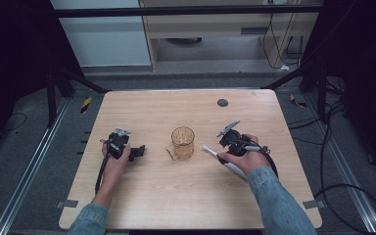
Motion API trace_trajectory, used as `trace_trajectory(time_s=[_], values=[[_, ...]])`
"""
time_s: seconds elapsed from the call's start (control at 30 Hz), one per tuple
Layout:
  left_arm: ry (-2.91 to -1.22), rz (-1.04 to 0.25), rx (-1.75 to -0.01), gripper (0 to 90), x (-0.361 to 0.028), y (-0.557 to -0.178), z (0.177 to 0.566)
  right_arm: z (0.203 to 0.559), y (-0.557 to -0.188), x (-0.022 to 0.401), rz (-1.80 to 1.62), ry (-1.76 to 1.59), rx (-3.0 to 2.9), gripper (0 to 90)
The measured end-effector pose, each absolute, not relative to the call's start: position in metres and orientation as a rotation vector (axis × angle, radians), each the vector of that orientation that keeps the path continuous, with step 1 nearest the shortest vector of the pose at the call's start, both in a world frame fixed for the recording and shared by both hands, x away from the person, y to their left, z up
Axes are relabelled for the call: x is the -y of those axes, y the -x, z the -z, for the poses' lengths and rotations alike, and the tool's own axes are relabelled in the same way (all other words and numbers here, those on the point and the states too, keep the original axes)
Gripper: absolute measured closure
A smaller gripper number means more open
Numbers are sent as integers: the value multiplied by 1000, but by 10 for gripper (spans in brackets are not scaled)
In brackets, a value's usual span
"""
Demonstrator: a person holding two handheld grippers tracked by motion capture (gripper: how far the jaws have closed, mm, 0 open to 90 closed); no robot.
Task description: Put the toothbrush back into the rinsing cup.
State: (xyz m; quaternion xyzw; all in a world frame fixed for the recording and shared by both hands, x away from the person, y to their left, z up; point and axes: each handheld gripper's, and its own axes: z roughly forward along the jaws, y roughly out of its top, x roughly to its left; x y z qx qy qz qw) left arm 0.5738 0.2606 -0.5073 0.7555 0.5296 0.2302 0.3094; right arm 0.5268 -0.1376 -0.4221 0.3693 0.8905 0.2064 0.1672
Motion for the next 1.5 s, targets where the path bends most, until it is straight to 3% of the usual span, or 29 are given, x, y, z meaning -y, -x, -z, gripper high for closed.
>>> trace_trajectory(time_s=[0.43, 1.5], values=[[-1998, -608, -1398, 0, -261, -574, 507, 436, -529, 138, -545, -1066, -2633, 417], [-2000, -607, -1395, 0, -261, -574, 507, 456, -538, 140, -399, -1056, -2715, 498]])
